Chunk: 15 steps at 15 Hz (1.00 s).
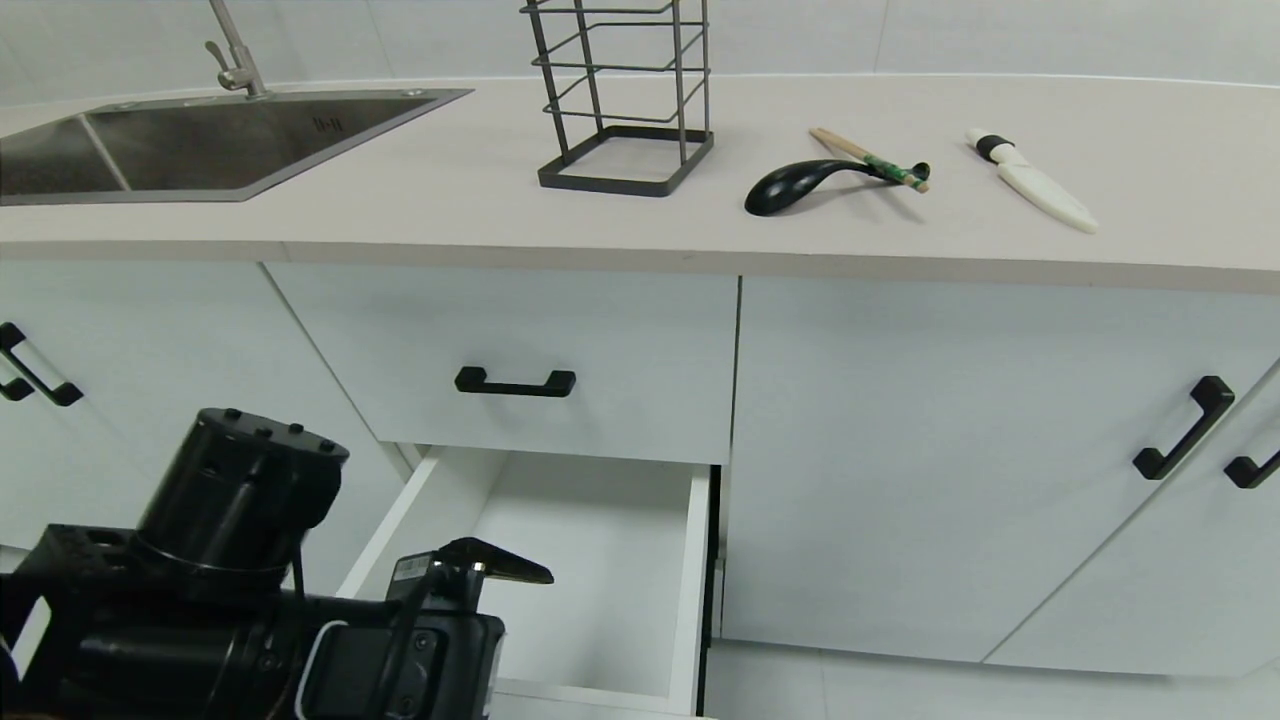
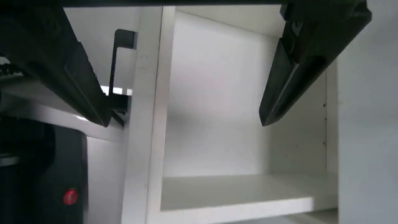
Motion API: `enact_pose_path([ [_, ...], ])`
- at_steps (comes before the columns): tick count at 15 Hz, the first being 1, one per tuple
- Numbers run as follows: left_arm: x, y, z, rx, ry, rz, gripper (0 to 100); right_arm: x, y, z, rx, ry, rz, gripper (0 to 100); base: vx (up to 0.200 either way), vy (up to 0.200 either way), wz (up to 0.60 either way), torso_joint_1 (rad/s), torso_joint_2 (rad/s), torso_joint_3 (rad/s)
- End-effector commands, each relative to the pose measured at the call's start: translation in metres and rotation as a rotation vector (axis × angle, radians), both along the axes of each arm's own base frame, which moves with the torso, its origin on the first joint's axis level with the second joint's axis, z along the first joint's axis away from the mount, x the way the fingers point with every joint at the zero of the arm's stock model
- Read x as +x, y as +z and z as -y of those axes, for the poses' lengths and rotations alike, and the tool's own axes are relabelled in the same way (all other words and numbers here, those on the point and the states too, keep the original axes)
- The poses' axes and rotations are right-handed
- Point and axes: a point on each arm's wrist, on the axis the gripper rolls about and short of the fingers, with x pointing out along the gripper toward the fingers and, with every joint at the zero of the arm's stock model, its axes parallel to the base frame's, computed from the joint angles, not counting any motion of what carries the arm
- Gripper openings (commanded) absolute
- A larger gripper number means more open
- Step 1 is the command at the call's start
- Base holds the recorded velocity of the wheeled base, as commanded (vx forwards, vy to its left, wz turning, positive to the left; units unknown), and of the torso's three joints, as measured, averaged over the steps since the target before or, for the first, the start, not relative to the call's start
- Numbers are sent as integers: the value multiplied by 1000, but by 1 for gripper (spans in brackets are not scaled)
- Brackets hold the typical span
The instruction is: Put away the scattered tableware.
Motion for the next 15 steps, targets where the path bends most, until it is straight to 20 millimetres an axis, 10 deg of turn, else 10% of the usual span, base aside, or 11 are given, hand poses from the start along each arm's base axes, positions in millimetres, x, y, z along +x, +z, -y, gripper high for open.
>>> enact_pose_path([
  [1,-9,14,-5,-48,-4,-17,100,0,0,0,0,0,0,0,0,0,0,0,0,0],
  [13,-23,65,-14,-710,372,-252,100,0,0,0,0,0,0,0,0,0,0,0,0,0],
  [15,-53,69,-31,-834,333,-160,100,0,0,0,0,0,0,0,0,0,0,0,0,0],
])
